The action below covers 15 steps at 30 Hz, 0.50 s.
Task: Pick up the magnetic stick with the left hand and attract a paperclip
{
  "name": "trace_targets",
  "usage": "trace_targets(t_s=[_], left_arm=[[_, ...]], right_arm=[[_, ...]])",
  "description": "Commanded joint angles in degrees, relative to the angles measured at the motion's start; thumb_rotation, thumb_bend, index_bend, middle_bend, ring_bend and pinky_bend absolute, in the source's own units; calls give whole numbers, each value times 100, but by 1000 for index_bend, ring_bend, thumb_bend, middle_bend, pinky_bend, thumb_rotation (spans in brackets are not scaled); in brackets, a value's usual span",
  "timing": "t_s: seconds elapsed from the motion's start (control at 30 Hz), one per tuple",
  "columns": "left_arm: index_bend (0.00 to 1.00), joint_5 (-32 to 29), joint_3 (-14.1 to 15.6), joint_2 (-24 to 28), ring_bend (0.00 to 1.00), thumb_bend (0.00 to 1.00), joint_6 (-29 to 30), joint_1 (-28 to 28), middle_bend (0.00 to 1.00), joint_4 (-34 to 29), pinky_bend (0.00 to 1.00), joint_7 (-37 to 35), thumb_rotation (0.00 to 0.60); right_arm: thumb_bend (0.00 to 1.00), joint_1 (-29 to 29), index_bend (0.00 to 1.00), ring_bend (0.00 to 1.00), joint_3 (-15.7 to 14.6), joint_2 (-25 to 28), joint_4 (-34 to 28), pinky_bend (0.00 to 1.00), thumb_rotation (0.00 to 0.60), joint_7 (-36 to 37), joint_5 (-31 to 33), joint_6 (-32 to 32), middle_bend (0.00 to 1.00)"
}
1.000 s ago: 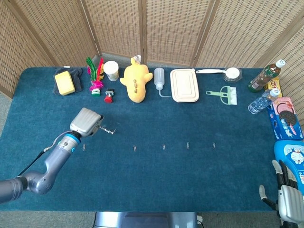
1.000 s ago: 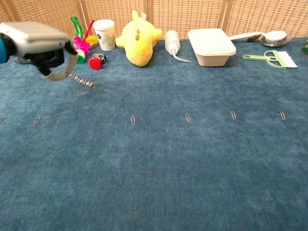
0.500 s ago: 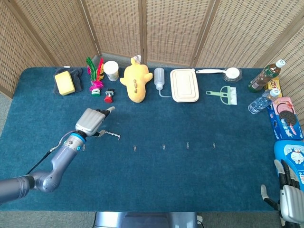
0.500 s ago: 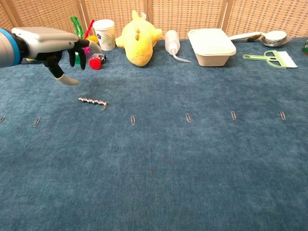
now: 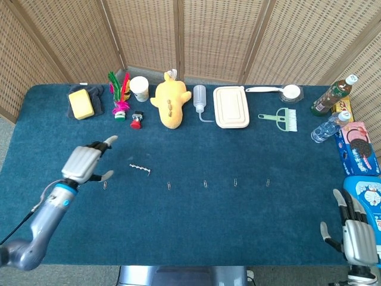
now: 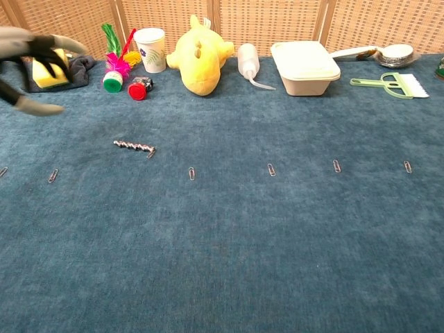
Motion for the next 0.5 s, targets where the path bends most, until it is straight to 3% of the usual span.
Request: trace_targets(t_s=[0.03, 0.23, 0.37, 0.5], left_arm=[[77, 658, 468, 582, 238, 476, 932, 861, 260, -426, 398, -389, 513], [88, 1092, 811, 917, 238, 476, 1676, 1595, 259, -672, 395, -614, 511], [108, 1279, 1012, 1151, 238, 476, 2154, 2087, 257, -856, 320, -685, 514], [125, 1457, 1170, 1257, 238, 476, 2520, 2529, 257, -836, 315, -944, 514]], right_arm=[[442, 184, 0, 0, 81, 197, -276, 108, 600, -225, 5, -192, 9], [442, 408, 0, 0, 56, 352, -444, 108, 600, -598, -80, -475, 0], [442, 507, 0, 0, 83, 478, -625, 108, 600, -805, -136, -514, 0], [442, 549, 0, 0, 89, 463, -672, 108, 600, -817, -148, -497, 0]])
